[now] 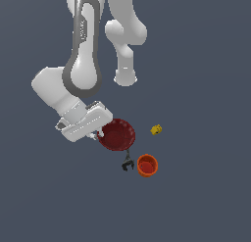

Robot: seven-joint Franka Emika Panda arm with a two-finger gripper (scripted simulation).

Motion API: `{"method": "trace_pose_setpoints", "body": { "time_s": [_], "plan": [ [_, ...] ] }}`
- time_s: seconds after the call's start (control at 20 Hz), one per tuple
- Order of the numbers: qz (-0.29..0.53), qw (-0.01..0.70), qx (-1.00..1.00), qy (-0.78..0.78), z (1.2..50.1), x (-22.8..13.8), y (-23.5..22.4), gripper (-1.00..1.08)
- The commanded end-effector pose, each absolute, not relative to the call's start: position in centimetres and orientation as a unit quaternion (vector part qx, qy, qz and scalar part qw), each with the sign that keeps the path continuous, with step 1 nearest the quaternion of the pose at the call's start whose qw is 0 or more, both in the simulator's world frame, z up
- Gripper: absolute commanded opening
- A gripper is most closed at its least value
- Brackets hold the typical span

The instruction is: Pick up a designated object from a clutter of objects.

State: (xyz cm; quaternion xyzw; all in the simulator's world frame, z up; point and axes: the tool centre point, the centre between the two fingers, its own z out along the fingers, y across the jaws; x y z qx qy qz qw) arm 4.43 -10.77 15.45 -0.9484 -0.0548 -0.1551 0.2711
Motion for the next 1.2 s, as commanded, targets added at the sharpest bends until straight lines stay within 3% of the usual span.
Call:
{"method": "trace_pose_setpoints", "body": {
  "time_s": [0.0, 1.15],
  "plan": [
    [-0.156, 0.271, -0.948, -0.055, 17.7, 3.5, -10.5, -1.00],
    [-0.155, 0.269, -0.949, -0.055, 39.0, -5.4, -8.0, -1.00]
  ]
}}
